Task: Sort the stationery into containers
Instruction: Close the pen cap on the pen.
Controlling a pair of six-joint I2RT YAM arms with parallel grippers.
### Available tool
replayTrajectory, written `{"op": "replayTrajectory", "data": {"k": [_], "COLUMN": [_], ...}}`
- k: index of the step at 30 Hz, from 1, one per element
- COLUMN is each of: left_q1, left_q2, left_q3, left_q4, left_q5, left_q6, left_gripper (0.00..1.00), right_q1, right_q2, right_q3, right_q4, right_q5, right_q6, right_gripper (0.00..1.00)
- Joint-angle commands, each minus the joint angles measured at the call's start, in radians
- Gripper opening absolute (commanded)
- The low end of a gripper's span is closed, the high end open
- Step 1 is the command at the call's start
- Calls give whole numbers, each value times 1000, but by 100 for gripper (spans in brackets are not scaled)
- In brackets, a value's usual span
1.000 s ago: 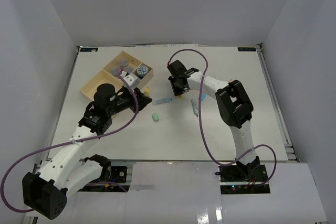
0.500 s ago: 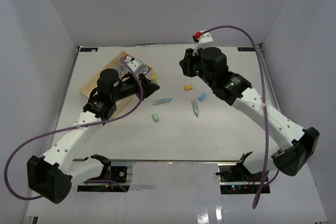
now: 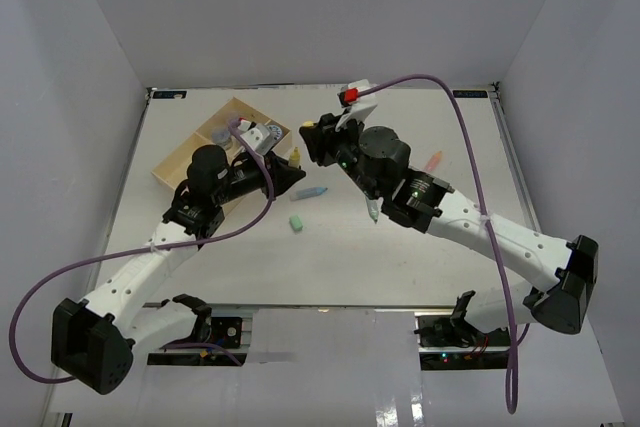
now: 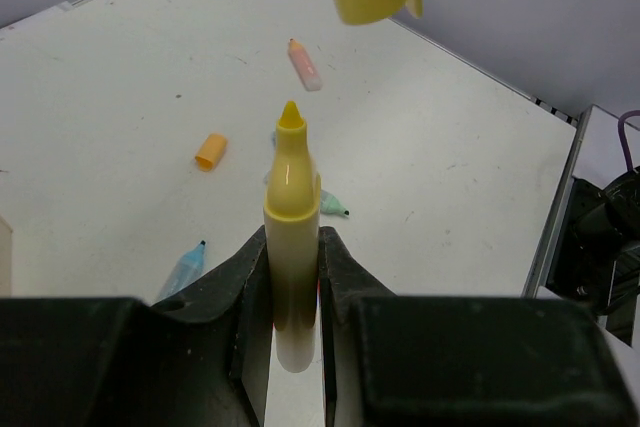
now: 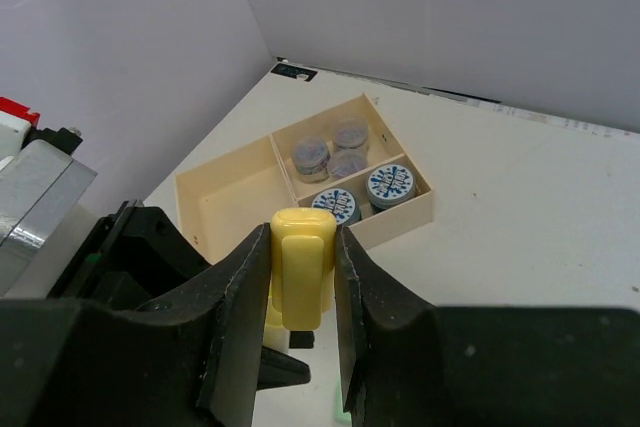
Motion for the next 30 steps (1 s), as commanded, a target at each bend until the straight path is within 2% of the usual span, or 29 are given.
{"op": "replayTrajectory", "data": {"k": [1,13,30], "left_q1": [-5,-5,-5], "left_q2": [-44,-76,-81], "left_q3": [-15,-35,-39], "left_q4": [48,48,69], "left_q5": [1,-49,-49], "left_q6": [-11,6,-49], "left_gripper": [11,11,11], "right_q1": [40,93,129], "right_q2": [10,67,65], "right_q3": [-8,0,-120], "right_q4": [186,220,350], "right_q5": [91,120,134], "right_q6": [-19,-30,-48], "right_gripper": [9,8,8]}}
